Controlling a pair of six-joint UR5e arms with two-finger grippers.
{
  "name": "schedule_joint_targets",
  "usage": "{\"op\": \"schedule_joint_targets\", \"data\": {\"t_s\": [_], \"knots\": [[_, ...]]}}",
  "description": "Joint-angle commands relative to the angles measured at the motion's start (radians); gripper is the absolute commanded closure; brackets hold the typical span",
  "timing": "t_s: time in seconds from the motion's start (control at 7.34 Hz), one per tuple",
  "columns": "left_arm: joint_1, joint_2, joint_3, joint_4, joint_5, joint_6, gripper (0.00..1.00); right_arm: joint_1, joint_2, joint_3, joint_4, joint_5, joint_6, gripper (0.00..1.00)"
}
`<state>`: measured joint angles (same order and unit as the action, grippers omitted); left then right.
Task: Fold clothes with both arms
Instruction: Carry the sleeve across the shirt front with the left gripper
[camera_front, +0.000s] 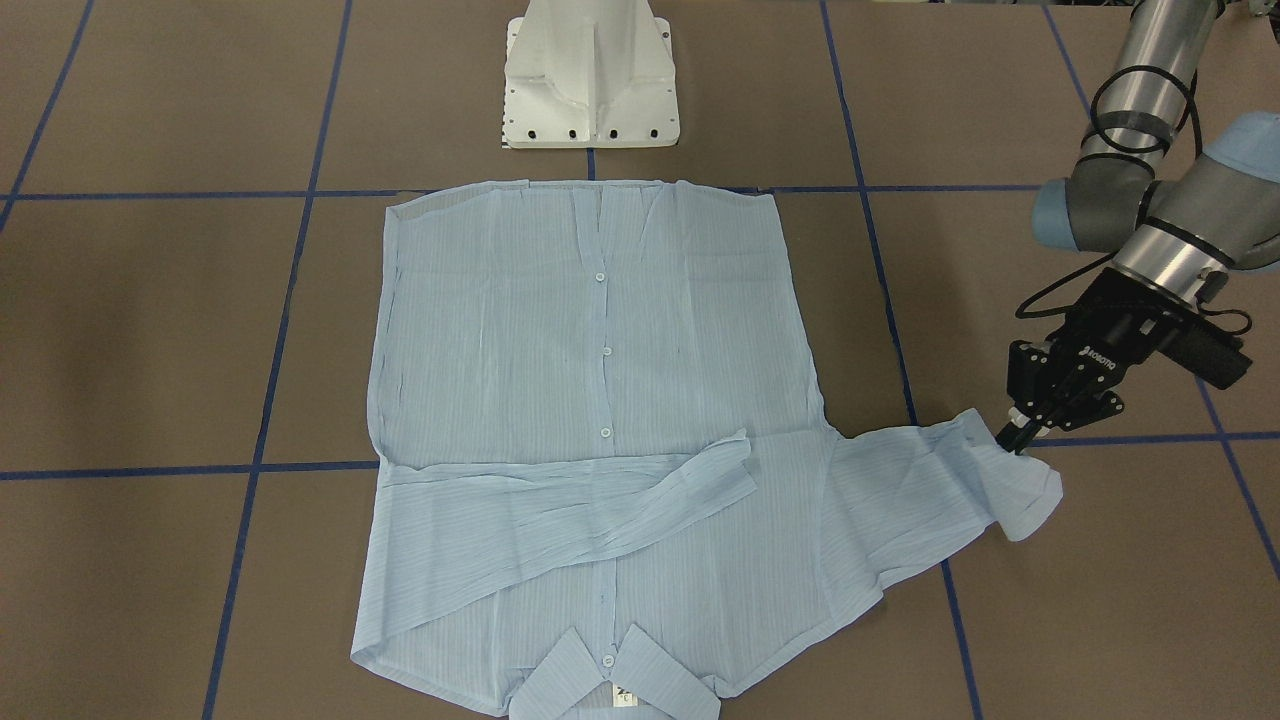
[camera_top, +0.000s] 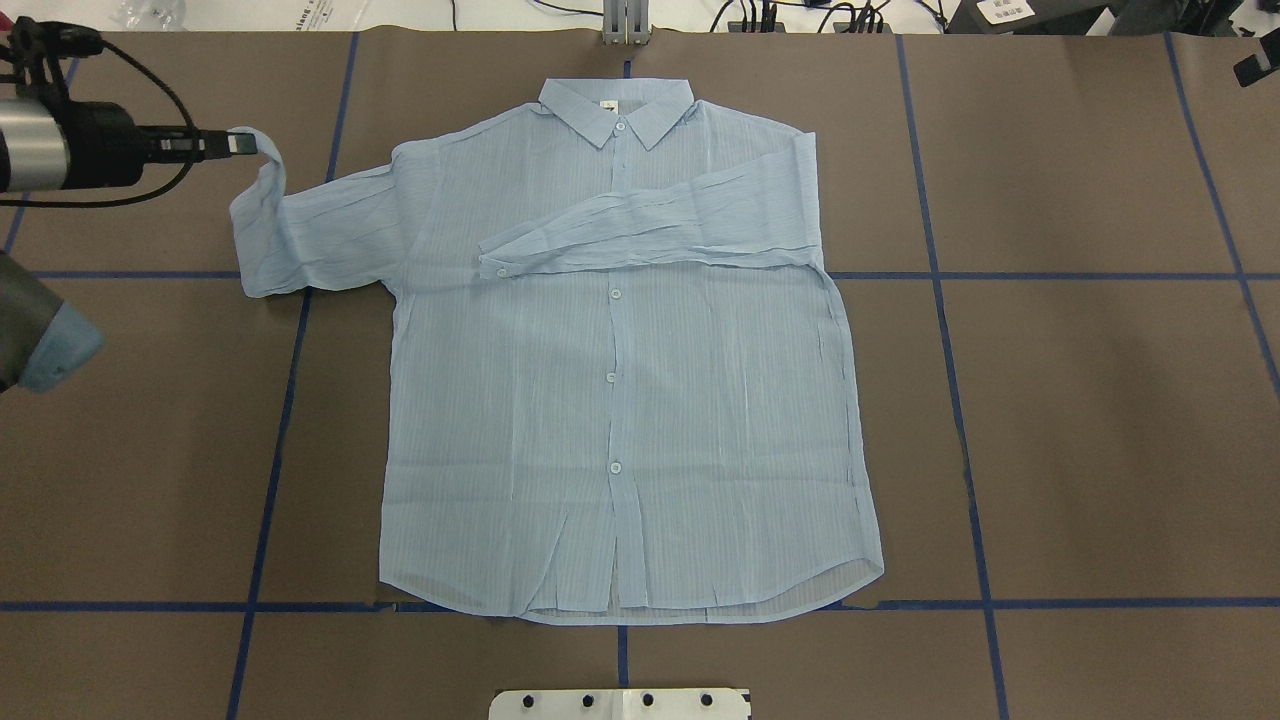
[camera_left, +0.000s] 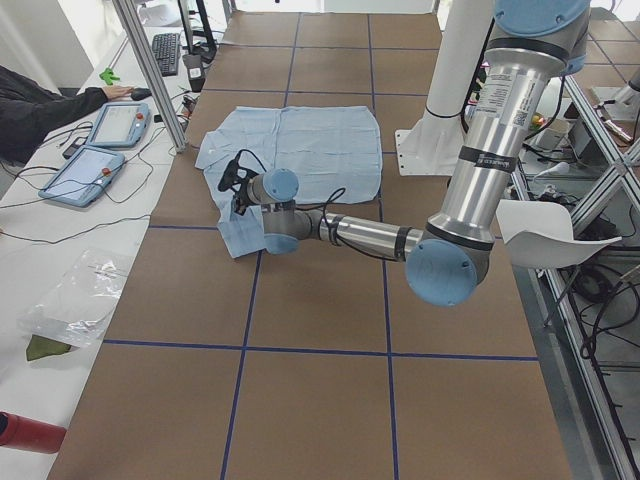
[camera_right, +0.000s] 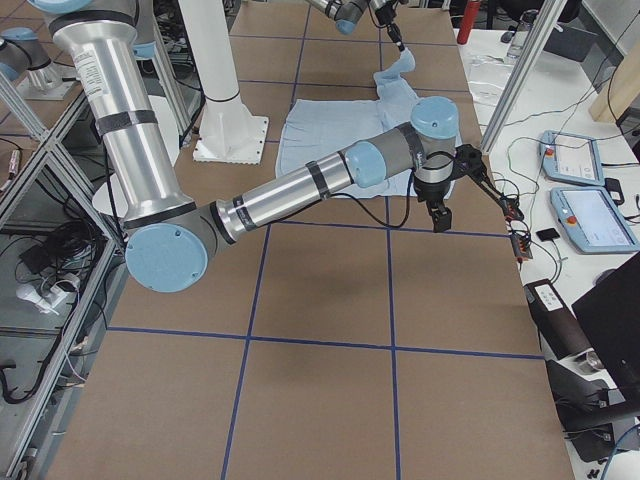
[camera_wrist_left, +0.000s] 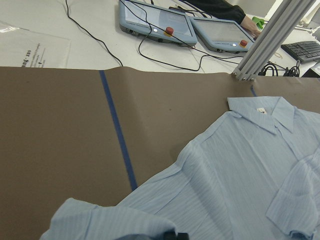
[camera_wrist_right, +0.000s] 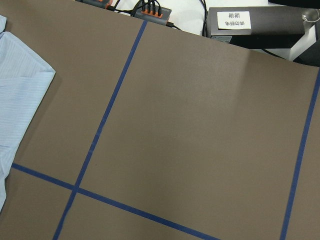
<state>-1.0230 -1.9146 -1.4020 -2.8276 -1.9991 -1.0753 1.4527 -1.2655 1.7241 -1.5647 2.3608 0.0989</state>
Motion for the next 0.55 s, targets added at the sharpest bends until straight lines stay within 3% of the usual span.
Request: {"op": "schedule_joint_targets", "data": {"t_s": [0.0, 0.27, 0.41], "knots": [[0.090, -0.151, -0.055, 0.140, 0.014, -0.112, 1.00, 0.000, -0.003, 0.000, 0.000, 0.000, 0.001, 0.00], [0.150, -0.239, -0.100, 0.140, 0.020, -0.190, 1.00, 0.000, -0.005, 0.000, 0.000, 0.000, 0.001, 0.00], [0.211, -0.285, -0.095, 0.140, 0.080, -0.187, 1.00, 0.000, -0.005, 0.000, 0.000, 0.000, 0.001, 0.00]]}}
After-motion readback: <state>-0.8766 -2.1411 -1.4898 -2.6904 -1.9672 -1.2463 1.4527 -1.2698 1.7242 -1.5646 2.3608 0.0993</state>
